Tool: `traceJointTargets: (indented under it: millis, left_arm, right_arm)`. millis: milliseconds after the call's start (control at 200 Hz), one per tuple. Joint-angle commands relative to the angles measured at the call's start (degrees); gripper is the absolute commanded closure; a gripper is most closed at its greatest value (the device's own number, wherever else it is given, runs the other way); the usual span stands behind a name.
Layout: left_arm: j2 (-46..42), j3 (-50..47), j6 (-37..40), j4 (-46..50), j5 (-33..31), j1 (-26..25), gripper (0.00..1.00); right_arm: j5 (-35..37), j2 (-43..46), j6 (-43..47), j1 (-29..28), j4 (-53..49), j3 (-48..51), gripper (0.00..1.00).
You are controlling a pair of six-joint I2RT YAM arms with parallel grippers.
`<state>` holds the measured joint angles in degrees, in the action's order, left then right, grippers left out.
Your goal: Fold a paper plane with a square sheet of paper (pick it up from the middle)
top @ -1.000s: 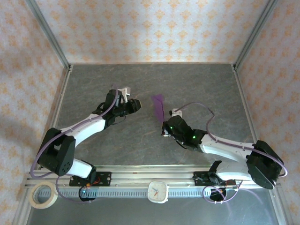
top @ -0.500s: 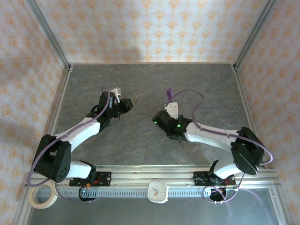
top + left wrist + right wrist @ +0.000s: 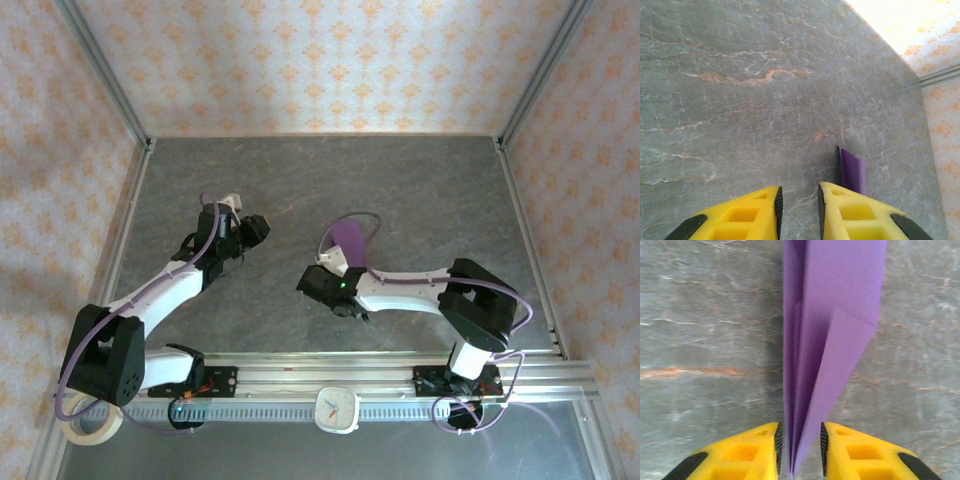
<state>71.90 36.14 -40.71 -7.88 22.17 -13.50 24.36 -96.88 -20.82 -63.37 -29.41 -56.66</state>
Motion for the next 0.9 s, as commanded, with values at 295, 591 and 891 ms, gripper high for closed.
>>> traceJointTargets:
  millis: [295, 591, 891]
  left_arm:
    - [-1.4, -3.7, -3.7, -3.6, 3.5, 0.3, 0.72]
    - [6.4, -3.9, -9.1, -12.1, 10.0, -0.2, 0.73]
    - [9.1, -3.7, -9.0, -12.6, 11.2, -1.0, 0.73]
  right_arm:
    - [-27.8, 17.8, -5.9, 15.4, 20.1, 9.0, 0.55]
    - [-49.7, 13.6, -16.1, 30.4, 32.6, 16.6, 0.89]
    - [-56.2, 3.2, -19.4, 31.4, 37.1, 16.7, 0.94]
